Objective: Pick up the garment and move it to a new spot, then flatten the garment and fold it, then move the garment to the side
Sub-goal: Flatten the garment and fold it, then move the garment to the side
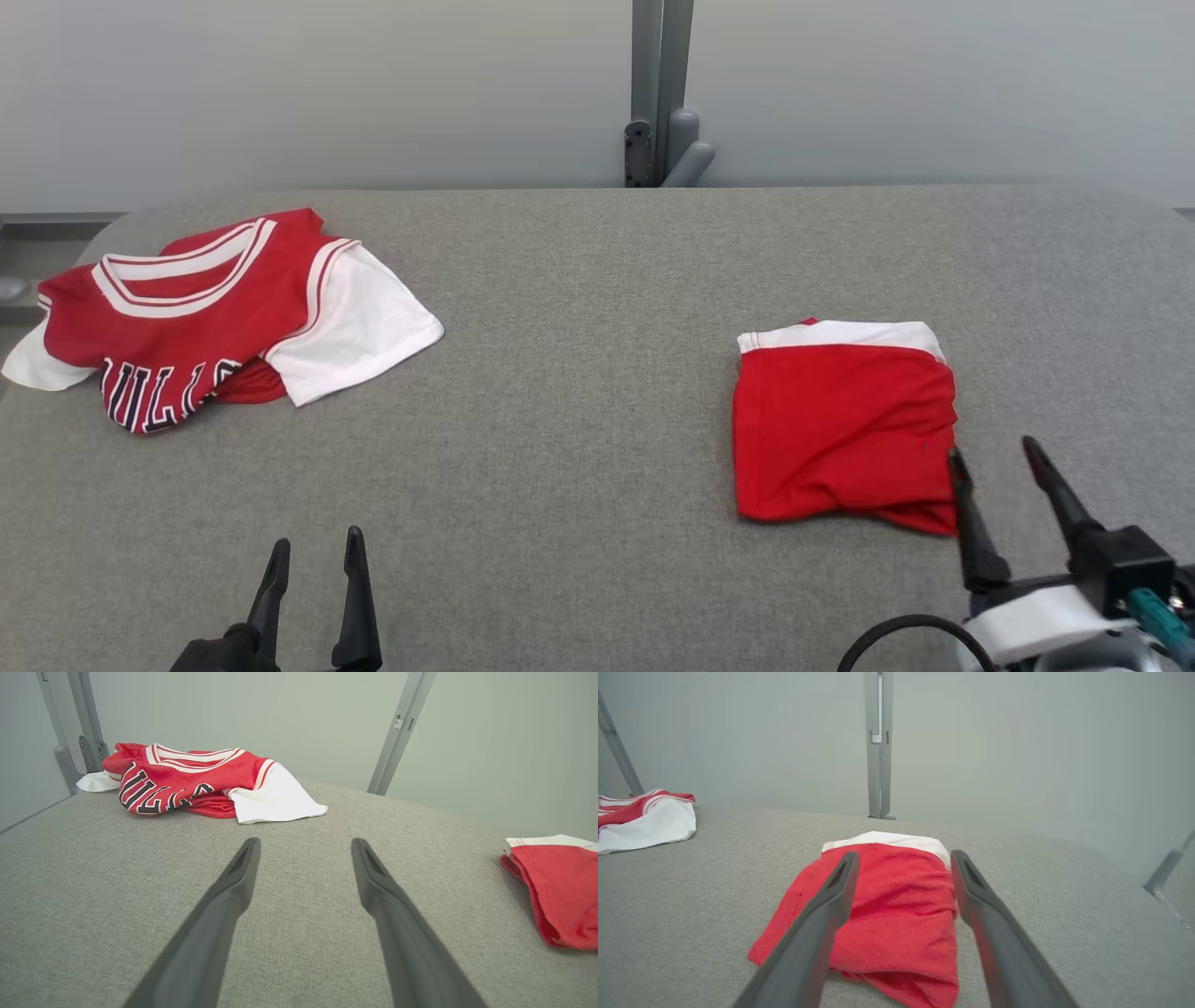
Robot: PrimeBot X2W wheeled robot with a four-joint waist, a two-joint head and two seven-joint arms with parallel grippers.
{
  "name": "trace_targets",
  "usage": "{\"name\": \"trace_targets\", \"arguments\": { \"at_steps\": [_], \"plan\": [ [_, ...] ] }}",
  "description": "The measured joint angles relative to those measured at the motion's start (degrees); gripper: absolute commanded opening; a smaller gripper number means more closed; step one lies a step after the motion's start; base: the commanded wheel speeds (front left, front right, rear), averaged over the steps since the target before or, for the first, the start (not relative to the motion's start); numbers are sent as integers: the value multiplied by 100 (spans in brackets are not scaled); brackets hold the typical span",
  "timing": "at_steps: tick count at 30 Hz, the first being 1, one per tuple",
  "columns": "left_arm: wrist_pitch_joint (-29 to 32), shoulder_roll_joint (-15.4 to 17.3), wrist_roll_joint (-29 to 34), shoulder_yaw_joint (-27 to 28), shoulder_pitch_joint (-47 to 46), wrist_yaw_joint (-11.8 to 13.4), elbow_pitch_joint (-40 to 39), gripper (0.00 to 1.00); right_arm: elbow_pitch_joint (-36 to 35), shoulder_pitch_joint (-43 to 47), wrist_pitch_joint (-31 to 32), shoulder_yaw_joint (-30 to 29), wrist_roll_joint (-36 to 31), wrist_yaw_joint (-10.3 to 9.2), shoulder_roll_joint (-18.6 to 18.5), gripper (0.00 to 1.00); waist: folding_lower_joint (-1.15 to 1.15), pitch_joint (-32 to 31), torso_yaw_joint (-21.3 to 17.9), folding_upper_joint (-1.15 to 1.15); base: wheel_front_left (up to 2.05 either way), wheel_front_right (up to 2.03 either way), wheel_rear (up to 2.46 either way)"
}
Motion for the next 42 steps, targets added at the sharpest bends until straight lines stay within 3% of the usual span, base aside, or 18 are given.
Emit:
{"name": "trace_targets", "arguments": {
  "at_steps": [7, 15, 27, 34, 42],
  "plan": [
    [0, -1, 294, 165, 83, -64, -258, 100, -593, 627, 0, -1003, -343, 0, 68, 100, 0, -80, -176, 0, 0, 0, 0],
    [0, -1, 488, 169, 225, -421, -300, 100, -410, 898, 0, -1191, -479, 0, 101, 100, 0, -171, -207, 0, 0, 0, 0],
    [0, -1, 552, 158, 287, -582, -246, 100, -32, 781, 0, -1047, -305, 0, 71, 100, 0, -172, -238, 0, 0, 0, 0],
    [0, -1, 545, 123, 272, -587, -264, 100, 825, 86, 0, -461, 659, 1, 10, 100, 0, -33, -223, 0, 0, 0, 0],
    [0, -1, 538, 46, -94, -600, -281, 100, 1597, -1783, 2215, -7, 2246, -1, -658, 100, 0, 449, -130, 0, 0, 0, 0]
  ]
}}
